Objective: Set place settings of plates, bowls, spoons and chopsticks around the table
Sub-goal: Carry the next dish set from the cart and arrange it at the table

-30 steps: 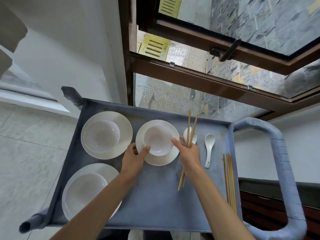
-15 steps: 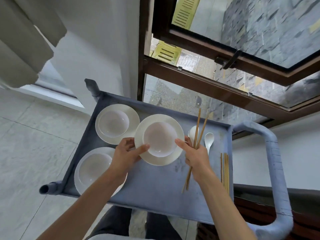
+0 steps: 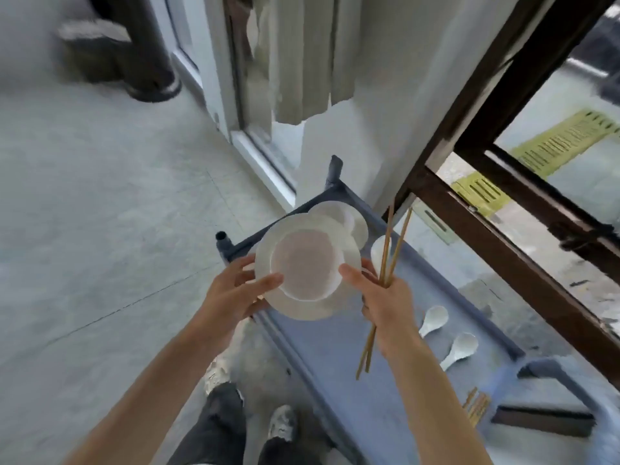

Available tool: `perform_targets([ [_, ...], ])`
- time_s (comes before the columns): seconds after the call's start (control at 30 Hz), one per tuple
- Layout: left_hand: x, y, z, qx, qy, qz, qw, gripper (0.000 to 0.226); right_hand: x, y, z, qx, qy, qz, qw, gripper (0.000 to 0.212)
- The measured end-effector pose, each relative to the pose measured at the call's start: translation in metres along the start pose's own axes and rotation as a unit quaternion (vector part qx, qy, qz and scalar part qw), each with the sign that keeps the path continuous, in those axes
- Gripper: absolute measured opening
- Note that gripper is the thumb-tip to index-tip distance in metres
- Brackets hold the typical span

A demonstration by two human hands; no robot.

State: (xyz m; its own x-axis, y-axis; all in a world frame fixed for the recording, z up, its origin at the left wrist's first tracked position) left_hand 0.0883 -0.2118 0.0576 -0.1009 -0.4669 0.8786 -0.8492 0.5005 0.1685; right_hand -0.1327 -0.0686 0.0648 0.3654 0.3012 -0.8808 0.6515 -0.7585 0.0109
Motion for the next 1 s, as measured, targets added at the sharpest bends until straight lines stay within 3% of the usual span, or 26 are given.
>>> perform_targets([
  [0.23, 0.007, -0.121, -0.114, 0.166, 0.066, -0.066, 0.982, 0.065, -0.012, 0.137, -0.061, -0.177, -0.055, -0.065, 0.981, 0.019],
  [0.43, -0.020, -0.231, -0.245, 0.298, 0.113, -0.121, 0.940, 0.053, 0.021, 0.262, -0.167, -0.343, -0.059, -0.119, 0.930, 0.044],
  [0.8, -0.154, -0.394, -0.540, 0.493, 0.126, -0.201, 0.837, 0.051, 0.180, 0.415, -0.440, -0.538, -0.040, -0.217, 0.814, 0.045],
  [1.0, -0.222, -0.438, -0.664, 0.579, 0.119, -0.244, 0.769, 0.070, 0.256, 0.471, -0.561, -0.615, -0.030, -0.266, 0.742, 0.056],
])
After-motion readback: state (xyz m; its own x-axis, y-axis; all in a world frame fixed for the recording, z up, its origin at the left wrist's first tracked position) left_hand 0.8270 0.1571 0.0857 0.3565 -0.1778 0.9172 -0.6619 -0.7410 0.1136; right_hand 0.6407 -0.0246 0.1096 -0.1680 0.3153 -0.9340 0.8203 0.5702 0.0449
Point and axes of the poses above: each hand's wrist, its own z-axis towards the middle knuckle, its own y-axis out of the palm, x = y × z, the point moved 9 cm from there along z, towards the middle knuckle, and after that the axes turned 1 degree about z, right-handed, at the moved point
